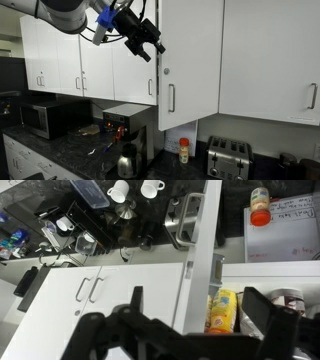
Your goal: Close the open upper cabinet door
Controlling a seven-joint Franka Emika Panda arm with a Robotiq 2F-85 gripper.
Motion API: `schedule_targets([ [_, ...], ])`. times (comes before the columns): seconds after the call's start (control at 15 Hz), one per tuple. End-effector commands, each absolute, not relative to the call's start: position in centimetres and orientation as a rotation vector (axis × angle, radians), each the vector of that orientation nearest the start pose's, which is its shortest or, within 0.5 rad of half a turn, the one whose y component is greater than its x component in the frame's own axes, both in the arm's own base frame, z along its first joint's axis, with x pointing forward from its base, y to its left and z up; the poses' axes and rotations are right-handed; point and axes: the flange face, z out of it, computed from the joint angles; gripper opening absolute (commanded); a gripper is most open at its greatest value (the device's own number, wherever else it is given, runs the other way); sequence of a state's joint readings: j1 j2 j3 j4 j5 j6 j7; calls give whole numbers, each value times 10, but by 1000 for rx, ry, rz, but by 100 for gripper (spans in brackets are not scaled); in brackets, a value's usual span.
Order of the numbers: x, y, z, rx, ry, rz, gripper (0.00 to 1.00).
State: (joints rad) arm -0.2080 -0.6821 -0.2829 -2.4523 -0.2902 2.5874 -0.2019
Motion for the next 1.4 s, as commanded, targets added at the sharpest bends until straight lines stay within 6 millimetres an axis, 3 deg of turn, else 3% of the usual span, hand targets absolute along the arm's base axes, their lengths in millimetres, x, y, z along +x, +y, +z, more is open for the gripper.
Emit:
schedule_targets([
  [0.0,367,-215,619,-3179,221,-1289,100],
  [0.93,387,-200,614,-2968,69,-1379,100],
  [1.33,396,-184,608,-2935,-30,-1373,100],
])
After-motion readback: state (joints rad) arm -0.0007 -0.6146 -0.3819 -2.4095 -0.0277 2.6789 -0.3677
